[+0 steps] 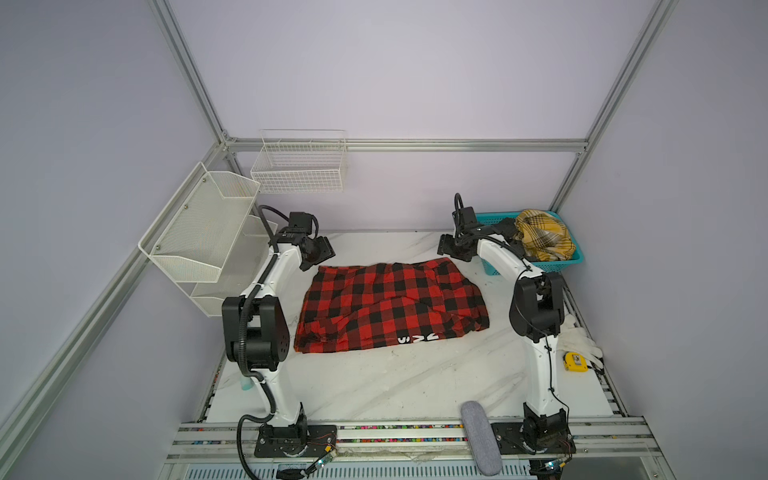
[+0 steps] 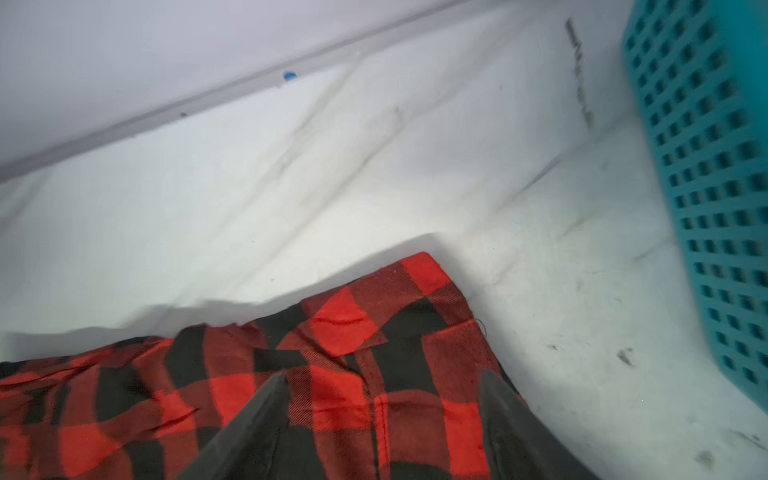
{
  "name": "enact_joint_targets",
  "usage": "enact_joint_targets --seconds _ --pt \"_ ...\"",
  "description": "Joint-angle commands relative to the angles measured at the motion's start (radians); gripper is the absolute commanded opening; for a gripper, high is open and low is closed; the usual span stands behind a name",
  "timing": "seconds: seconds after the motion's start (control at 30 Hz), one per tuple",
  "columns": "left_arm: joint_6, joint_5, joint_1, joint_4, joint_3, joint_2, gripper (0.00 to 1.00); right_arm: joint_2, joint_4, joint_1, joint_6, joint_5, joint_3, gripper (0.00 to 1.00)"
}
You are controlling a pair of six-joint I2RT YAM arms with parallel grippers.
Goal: Fold and stack the long sleeve shirts
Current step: 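Grasp the shirt's farther corners with both grippers and smooth it flat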
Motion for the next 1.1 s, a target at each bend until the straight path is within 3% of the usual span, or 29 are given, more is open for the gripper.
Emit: enact_joint_targets --seconds 0.0,0.23,0.5,0.7,0.8,0.9,1.07 --pt "0.072 -0.032 0.002 -0.002 0.118 0.073 0.74 0.028 -0.063 -0.006 -0.056 0.007 0.063 0.74" --pt "0.114 -0.079 0.007 0.02 0.192 0.201 0.74 0.02 -0.03 -0.006 -0.063 -0.008 0.003 0.72" --pt "0.122 -0.031 0.011 0.026 0.323 0.321 0.66 0.01 -0.021 -0.006 -0.056 -0.006 -0.041 0.71" --pt "0.098 -0.023 0.011 0.011 0.336 0.368 0.48 0.019 -0.019 -0.007 -0.062 0.006 -0.04 0.71" --pt "0.095 -0.029 0.012 0.003 0.323 0.375 0.29 0.041 -0.024 -0.01 -0.046 0.004 -0.01 0.71" --pt "0.081 -0.016 0.012 0.0 0.313 0.366 0.01 0.079 -0.052 -0.018 -0.036 0.024 0.052 0.71" --pt "0.024 -0.008 0.012 0.04 0.23 0.26 0.0 0.157 -0.077 -0.024 -0.049 0.018 0.132 0.72"
